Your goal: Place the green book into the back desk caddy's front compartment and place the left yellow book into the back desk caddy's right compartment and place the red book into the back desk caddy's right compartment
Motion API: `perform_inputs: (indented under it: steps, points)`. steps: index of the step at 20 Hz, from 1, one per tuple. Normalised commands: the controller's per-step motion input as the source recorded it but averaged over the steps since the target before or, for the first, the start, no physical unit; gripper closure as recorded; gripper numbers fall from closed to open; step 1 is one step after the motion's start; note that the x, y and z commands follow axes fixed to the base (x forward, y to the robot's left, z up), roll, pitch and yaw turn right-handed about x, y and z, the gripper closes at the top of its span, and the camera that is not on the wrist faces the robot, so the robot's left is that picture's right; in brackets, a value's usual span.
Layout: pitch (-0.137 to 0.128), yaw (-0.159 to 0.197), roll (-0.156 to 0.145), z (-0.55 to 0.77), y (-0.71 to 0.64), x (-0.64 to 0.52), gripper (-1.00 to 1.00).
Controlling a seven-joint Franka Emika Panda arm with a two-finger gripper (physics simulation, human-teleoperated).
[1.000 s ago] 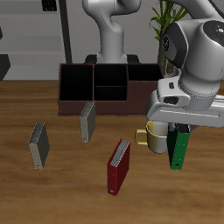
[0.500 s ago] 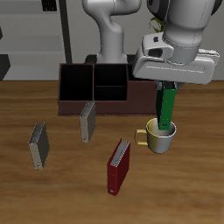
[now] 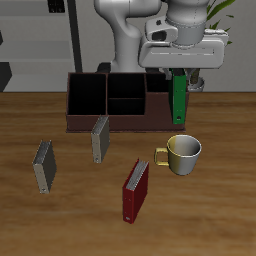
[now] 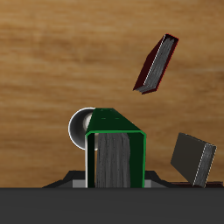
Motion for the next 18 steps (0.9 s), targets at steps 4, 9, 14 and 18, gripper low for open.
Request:
perform_inputs:
  steps: [4,9,14,18]
  points:
    - [-0.043,0.0,0.034,0.29,-0.51,-0.62,1.0]
    - [-0.031,0.008,0.024,0.14,-0.47,-0.46,1.0]
    - [-0.029,0.023,0.027,0.06,-0.53,-0.53,1.0]
    - [0.018,-0.031,-0.01,-0.03,-0.23,-0.11,1.0]
